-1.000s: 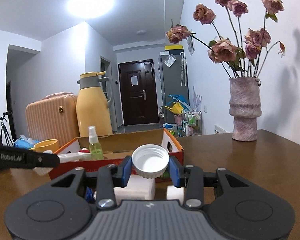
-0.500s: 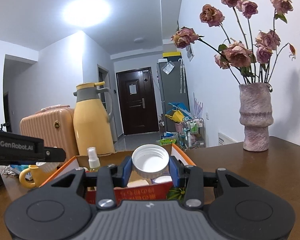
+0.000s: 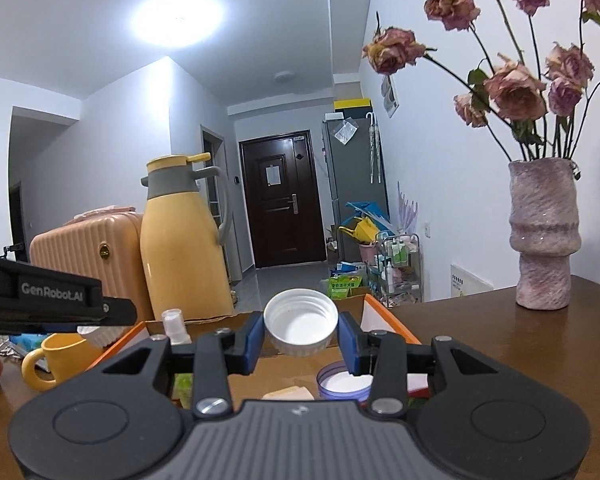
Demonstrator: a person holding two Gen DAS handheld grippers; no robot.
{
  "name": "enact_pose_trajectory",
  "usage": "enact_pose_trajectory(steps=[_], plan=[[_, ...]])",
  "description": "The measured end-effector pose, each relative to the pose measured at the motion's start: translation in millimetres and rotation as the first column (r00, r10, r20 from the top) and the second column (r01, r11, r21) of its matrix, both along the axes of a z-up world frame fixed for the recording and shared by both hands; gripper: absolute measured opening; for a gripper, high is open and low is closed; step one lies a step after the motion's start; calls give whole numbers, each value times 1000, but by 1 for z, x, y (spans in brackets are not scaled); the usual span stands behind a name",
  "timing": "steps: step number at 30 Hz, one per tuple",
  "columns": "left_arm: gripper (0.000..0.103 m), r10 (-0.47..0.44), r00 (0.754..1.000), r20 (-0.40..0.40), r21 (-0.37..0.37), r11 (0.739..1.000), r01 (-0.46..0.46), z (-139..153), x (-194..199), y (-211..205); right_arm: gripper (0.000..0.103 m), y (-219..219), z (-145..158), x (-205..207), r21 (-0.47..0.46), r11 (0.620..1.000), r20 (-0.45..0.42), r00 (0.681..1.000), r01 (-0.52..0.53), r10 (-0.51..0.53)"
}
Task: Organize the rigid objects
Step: 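Carry both white screw caps over the cardboard box, then open the left gripper to drop its cap while the right gripper drops its cap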
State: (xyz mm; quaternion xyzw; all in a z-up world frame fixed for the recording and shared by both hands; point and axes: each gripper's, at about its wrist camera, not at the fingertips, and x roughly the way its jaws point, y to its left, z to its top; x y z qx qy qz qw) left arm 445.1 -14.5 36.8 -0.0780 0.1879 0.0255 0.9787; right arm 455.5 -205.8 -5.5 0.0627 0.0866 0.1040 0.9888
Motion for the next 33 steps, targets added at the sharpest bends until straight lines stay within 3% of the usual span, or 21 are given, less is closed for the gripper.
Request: enact_pose_trajectory(steps=[18, 33], plan=[[41, 111, 989, -96, -9, 994, -113, -9, 65, 35, 39, 13, -9, 58, -25, 999, -51, 998, 28, -30], [41, 93, 985, -145, 35, 995, -89, -19, 87, 36, 39, 21, -16, 75, -73, 997, -109, 994, -9, 1]])
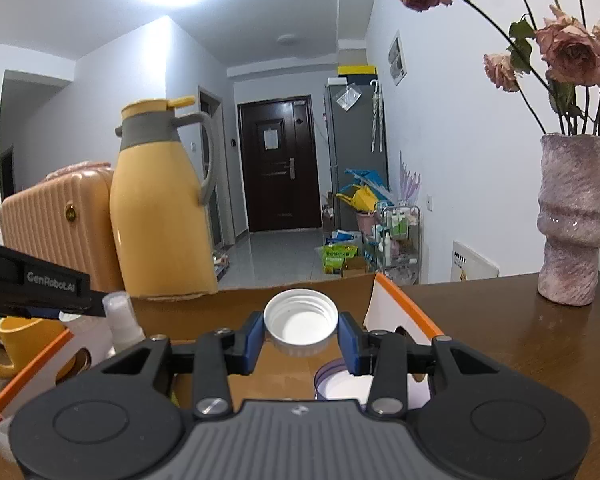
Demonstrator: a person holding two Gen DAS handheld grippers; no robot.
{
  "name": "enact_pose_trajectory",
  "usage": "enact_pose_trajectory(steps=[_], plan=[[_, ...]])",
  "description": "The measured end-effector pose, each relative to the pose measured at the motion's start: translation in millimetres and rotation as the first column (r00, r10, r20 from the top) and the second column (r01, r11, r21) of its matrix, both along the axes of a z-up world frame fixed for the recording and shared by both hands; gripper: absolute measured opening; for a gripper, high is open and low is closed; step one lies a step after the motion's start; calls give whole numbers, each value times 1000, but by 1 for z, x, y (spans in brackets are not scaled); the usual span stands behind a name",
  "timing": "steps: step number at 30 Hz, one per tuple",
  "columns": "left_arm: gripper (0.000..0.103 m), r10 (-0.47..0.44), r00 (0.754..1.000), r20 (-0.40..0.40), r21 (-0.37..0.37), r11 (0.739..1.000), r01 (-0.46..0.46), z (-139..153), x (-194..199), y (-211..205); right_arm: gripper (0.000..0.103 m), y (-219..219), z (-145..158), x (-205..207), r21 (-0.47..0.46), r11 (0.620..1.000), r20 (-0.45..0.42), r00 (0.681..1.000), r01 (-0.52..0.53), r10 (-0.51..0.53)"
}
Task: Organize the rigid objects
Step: 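Open the left gripper to drop its cap while the right gripper drops its cap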
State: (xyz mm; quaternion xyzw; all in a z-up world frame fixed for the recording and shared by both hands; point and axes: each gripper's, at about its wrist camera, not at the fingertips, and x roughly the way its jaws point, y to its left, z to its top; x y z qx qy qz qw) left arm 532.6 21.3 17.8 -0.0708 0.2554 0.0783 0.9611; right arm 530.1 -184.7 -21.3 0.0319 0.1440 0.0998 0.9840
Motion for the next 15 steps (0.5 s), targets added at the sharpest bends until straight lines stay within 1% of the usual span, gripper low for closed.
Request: enact_pose_trajectory(steps=[2, 4, 5, 6, 7, 8, 9, 10, 11, 12, 13, 15], plan=[[41, -8, 1000, -10, 4, 1000, 8, -1, 1, -1, 40, 1, -1, 1, -12, 1000, -13, 1000, -5, 5], [44, -14, 1000, -20, 11, 1000, 14, -3, 1, -3, 40, 2, -3, 1, -23, 1000, -21, 1000, -6, 6], [51, -14, 1000, -25, 12, 1000, 15, -3, 1, -3, 41, 2, -3, 1, -23, 1000, -25, 1000, -7, 6], [62, -17, 999, -27, 10, 1000, 17, -4, 1, -2, 43, 2, -3, 0, -20, 1000, -30, 1000, -10, 10], [69, -14, 1000, -27, 8, 1000, 14, -4, 1, -2, 52, 1, -3, 0, -15, 1000, -34, 999, -11, 10], [84, -7, 1000, -24, 9, 1000, 8, -4, 0, -1, 64, 0, -3, -1, -13, 1000, -35, 999, -9, 9], [92, 3, 1000, -19, 12, 1000, -2, -3, -1, -1, 69, 0, -3, -1, -13, 1000, -34, 999, -7, 7], [94, 13, 1000, -11, 17, 1000, -13, -2, -2, 0, 80, 0, -3, -2, -14, 1000, -33, 999, -6, 5], [98, 24, 1000, 0, 23, 999, -24, -1, -4, 0, 89, 0, -3, -2, -19, 1000, -31, 1000, -3, 2], [103, 27, 1000, 9, 27, 999, -27, 0, -5, 0, 92, 1, -3, -3, -22, 1000, -28, 1000, 1, -2], [103, 27, 1000, 14, 29, 999, -27, 1, -6, 1, 97, 1, -3, -3, -23, 1000, -25, 1000, 4, -4], [103, 31, 999, 22, 30, 999, -32, 2, -7, 0, 102, 0, -2, -4, -17, 1000, -21, 1000, 6, -6]])
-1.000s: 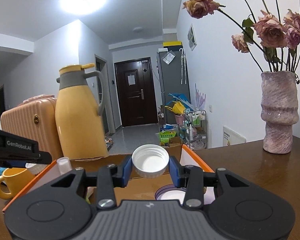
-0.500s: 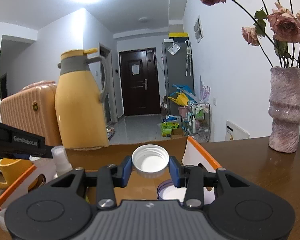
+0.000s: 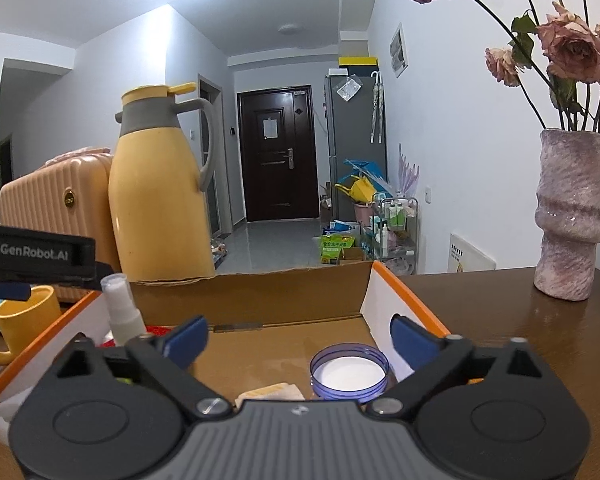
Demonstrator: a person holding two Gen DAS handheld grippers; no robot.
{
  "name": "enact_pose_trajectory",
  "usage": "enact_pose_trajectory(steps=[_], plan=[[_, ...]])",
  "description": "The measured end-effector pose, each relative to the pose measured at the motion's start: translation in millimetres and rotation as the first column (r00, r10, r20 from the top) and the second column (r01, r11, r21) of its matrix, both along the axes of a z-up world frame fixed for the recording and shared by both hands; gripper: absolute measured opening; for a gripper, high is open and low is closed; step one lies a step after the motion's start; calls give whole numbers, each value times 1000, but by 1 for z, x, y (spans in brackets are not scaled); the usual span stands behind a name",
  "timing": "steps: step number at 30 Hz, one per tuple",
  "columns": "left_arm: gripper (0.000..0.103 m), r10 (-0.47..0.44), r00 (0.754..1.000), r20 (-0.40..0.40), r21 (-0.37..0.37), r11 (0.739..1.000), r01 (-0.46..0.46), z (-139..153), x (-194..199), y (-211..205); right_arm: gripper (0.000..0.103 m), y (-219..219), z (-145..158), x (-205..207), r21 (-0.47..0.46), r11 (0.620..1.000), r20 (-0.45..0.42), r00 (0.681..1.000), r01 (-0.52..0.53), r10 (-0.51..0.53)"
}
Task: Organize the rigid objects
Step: 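Open the left gripper to drop its cap while the right gripper drops its cap, then move both tools back from the box toward the table items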
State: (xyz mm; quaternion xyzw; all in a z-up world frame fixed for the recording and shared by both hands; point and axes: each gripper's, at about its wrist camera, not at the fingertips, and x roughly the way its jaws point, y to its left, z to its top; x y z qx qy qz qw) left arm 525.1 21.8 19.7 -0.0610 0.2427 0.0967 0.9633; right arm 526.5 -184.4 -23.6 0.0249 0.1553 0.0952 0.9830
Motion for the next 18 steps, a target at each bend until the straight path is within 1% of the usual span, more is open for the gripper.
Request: enact_pose_trajectory(steps=[10, 18], plan=[[103, 5, 1000, 1, -8, 1000, -5, 0, 0, 2, 103, -2, 1, 0, 3, 1000, -10, 1000, 17, -17], [103, 9, 1000, 24, -19, 1000, -9, 4, -9, 3, 103, -4, 3, -4, -9, 999, -1, 999, 45, -45]])
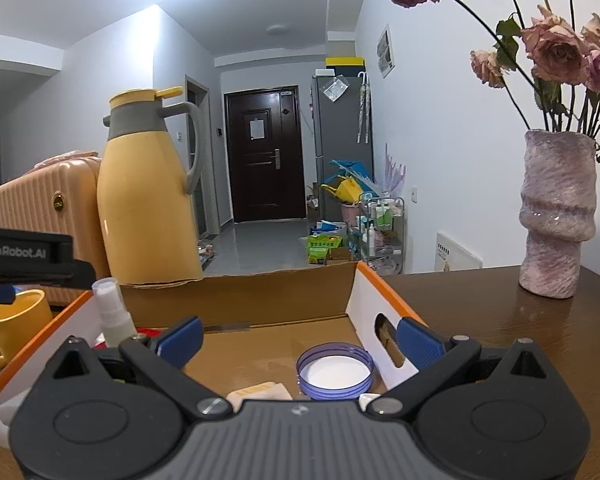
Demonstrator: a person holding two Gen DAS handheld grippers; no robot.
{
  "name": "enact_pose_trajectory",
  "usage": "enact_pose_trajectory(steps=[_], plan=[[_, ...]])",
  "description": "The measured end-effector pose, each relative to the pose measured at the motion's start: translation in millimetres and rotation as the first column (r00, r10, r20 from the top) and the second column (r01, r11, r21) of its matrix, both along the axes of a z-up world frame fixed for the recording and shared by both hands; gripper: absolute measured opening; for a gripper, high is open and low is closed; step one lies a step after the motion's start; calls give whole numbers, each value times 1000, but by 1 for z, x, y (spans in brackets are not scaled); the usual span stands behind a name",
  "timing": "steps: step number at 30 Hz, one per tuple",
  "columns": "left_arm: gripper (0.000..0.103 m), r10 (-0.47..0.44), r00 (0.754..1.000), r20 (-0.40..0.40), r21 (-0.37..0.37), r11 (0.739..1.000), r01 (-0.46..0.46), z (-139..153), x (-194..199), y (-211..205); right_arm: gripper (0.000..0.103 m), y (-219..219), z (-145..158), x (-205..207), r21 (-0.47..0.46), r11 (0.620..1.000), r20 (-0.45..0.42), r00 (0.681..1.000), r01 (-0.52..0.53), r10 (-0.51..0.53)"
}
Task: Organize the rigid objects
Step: 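Move both tools back from the box toward the table items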
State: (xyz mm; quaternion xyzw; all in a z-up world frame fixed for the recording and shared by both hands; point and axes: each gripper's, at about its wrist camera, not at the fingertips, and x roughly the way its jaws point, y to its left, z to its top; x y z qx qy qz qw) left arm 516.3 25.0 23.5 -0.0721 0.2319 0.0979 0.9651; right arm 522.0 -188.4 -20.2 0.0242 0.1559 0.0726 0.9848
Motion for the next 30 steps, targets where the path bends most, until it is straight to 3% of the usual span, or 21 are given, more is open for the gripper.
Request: enact_pose_trajectory(steps=[8, 20, 30], plan=[[103, 2, 1000, 22, 62, 998, -4, 0, -19, -1, 103, -5, 5, -13, 5, 1000, 17, 1000, 12, -13], [103, 10, 998, 56, 84, 996, -15, -2, -59, 10, 103, -16, 8, -61, -29, 999, 80, 996, 43, -40], [103, 10, 997, 70, 112, 994, -18, -6, -103, 15, 103, -38, 5, -107, -52, 998, 70, 997, 47, -43]])
